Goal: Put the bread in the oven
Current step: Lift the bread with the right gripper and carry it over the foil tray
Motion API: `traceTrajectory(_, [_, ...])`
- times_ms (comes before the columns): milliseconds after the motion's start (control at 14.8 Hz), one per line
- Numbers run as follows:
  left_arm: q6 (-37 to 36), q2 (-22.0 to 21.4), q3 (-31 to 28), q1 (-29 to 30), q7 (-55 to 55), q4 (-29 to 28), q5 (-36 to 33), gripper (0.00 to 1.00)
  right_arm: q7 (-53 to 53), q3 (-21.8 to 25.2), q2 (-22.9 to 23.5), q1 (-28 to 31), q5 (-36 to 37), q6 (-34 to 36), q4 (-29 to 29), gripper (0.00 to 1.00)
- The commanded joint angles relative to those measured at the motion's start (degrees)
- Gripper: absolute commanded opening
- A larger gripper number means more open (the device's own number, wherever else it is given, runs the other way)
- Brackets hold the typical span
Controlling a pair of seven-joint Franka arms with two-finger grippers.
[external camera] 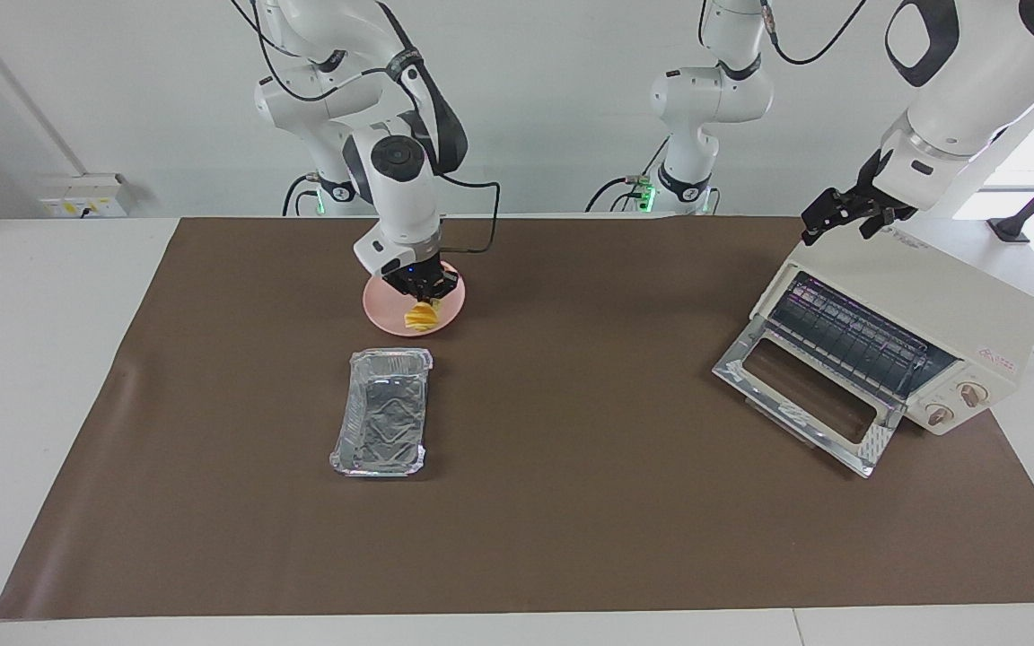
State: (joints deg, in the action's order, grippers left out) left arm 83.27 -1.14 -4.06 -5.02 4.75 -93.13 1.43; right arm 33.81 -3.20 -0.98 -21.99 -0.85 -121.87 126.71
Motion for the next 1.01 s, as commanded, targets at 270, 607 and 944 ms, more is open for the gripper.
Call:
traceTrajectory(270, [0.4,-0.9,0.2,0.3,-0.3,-0.4,-0.6,1.00,-16.4,-0.1,9.4,10.1,-6.4,9.1,-20.8,0.00])
traceTrajectory(607, [0.4,-0.9,0.2,0.3,-0.3,-0.4,-0.6,1.00,-18.6,0.2,19.8,11.1,-6.1,10.1,-31.6,0.00])
traceTrajectory(944, [0.3,-0.9,0.2,0.3,-0.3,-0.4,-0.6,1.00,-24.2,0.4,27.6,13.7,-6.0,9.8,-37.2,0.00])
